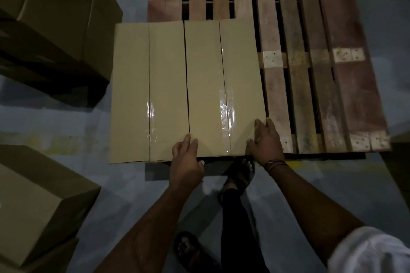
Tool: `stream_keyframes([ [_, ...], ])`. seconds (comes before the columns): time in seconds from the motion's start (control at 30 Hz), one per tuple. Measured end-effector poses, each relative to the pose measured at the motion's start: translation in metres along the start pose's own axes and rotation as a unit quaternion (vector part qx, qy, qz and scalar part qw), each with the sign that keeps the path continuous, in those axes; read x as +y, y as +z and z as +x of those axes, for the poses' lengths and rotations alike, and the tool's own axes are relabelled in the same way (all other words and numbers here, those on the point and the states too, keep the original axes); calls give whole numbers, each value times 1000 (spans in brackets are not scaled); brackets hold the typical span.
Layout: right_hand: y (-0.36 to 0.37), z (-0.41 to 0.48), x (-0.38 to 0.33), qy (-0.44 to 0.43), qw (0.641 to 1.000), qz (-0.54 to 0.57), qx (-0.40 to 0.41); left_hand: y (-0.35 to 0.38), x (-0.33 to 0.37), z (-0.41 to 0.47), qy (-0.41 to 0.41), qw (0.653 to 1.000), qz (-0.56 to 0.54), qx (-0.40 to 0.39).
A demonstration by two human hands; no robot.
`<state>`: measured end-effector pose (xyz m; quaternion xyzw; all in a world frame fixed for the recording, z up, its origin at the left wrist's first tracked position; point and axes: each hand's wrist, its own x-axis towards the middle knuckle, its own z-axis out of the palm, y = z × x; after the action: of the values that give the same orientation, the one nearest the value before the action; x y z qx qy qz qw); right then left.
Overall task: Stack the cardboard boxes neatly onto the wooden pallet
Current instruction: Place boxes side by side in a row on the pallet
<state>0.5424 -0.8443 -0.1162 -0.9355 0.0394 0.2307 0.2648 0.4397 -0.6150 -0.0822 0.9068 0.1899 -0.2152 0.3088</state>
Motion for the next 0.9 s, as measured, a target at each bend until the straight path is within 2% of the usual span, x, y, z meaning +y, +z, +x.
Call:
stream_keyframes([
  [0.27,-14,-40,-19,-27,999,-47,1,-17,1,-34,18,1000,-21,-13],
  [0.4,-35,-86,-39,-44,998,-37,26,-43,6,-72,10,998,-62,5],
  [0.63,-72,-170,-63,-56,998,-9,28,-90,17,-153,1,998,-63,30],
  [0.9,-110,-228,-63,-28,998,-15,46,-113,39,-204,8,998,-60,26],
])
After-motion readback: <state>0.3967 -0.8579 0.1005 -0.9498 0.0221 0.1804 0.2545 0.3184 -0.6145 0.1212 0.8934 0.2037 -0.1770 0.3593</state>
